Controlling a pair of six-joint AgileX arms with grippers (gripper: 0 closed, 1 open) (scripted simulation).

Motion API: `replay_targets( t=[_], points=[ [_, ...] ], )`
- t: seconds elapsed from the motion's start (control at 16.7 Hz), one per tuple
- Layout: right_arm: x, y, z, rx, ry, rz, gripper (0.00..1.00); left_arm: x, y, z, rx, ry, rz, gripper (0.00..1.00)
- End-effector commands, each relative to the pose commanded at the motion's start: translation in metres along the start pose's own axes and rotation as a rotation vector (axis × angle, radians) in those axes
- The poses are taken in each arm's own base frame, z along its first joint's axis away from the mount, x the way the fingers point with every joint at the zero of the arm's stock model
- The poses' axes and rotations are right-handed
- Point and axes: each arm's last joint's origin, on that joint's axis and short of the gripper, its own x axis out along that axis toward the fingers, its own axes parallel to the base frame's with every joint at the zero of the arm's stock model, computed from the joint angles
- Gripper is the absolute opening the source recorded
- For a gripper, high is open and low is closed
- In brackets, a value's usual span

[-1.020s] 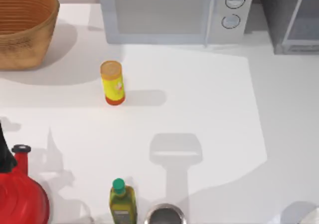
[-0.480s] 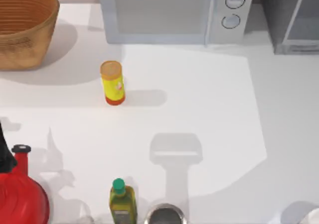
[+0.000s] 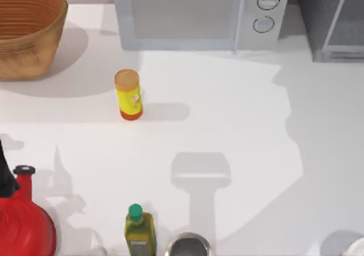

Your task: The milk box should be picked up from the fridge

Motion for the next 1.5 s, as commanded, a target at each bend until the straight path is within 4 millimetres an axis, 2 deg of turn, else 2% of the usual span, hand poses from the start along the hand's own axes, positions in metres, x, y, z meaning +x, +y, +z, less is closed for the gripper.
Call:
replay_targets(
  t=[0.18,0.48,0.6,0.72,1.14,1.32,1.5],
  points=[
    [-0.016,-0.002,0.008,-0.005,-0.021,0.006,0.00,0.000,0.000,0.000,0.000,0.000,0.000,1.00],
    [-0.072,0.001,-0.008,0.011,0.038,0.000,0.00,0.000,0.000,0.000,0.000,0.000,0.000,1.00],
    [-0.091,0.001,-0.005,0.007,0.023,-0.002,0.00,0.000,0.000,0.000,0.000,0.000,0.000,1.00],
    [-0.099,0.000,-0.001,0.001,0.003,0.000,0.00,0.000,0.000,0.000,0.000,0.000,0.000,1.00],
    [-0.101,0.005,0.003,0.002,0.008,0.004,0.00,0.000,0.000,0.000,0.000,0.000,0.000,1.00],
    [-0.115,0.018,0.020,-0.004,0.008,0.002,0.00,0.000,0.000,0.000,0.000,0.000,0.000,1.00],
    [-0.143,0.037,0.045,-0.010,0.005,-0.002,0.00,0.000,0.000,0.000,0.000,0.000,0.000,1.00]
  ],
)
